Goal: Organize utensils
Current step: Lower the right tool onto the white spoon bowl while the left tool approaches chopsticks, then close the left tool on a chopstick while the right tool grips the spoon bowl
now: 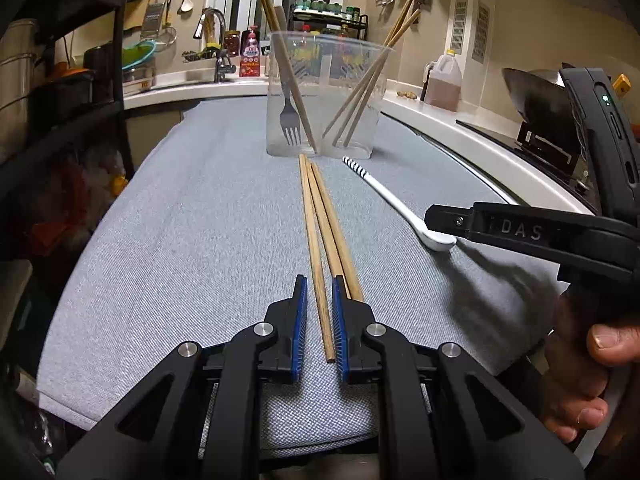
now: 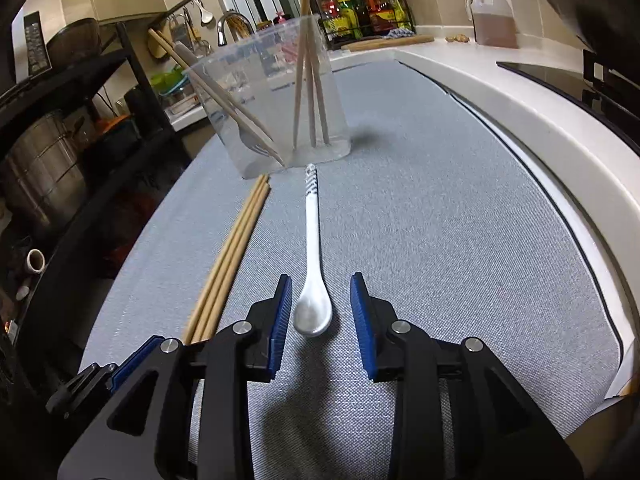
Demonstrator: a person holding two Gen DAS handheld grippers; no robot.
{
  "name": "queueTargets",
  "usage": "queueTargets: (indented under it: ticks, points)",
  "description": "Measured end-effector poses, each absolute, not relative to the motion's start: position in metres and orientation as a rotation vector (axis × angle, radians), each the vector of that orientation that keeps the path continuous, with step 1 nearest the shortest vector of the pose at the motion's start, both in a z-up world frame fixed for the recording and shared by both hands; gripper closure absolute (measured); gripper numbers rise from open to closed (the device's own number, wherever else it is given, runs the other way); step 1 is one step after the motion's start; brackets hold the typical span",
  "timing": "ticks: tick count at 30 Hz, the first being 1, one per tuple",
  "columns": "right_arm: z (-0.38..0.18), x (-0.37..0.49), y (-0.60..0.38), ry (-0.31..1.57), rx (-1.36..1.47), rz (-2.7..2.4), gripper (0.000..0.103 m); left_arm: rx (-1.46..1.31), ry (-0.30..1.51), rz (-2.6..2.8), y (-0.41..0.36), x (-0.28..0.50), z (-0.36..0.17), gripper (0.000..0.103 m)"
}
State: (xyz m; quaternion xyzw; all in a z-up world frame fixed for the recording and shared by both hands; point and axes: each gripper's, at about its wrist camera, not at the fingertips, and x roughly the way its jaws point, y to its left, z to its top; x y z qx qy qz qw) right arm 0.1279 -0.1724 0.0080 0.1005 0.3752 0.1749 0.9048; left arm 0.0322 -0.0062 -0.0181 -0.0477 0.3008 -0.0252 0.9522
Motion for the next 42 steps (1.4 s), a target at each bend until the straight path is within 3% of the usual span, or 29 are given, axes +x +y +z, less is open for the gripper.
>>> queueTargets:
  ticks: [10, 13, 14, 19, 30, 35, 42]
  points:
    - [0.003, 0.124, -0.168, 0.762, 0.168, 0.353, 0.071, -0.059, 0.567, -0.023, -0.011, 0.025, -0.02, 0.09]
    - [0.003, 0.122, -0.168, 0.759, 0.17, 0.35, 0.077, -0.055, 0.562, -0.012, -0.009, 0.022, -0.021, 0.095]
    - [0.002, 0.123, -0.169, 0.761, 0.174, 0.353, 0.086, -0.059, 0.564, -0.007, -0.008, 0.022, -0.021, 0.098]
    - [0.005, 0.117, -0.174, 0.764, 0.157, 0.332, 0.092, -0.077, 0.591, 0.002, -0.003, 0.023, -0.017, 0.098]
    - [0.003, 0.076, -0.192, 0.654, -0.077, 0.167, 0.092, -0.099, 0.604, 0.038, 0.007, 0.021, -0.016, 0.098]
    - [0.0, 0.076, -0.199, 0.665, -0.022, 0.195, 0.085, -0.082, 0.608, 0.047, 0.004, 0.021, -0.016, 0.097]
    - [-0.003, 0.075, -0.199, 0.655, 0.023, 0.214, 0.087, -0.071, 0.611, 0.041, 0.002, 0.021, -0.016, 0.097]
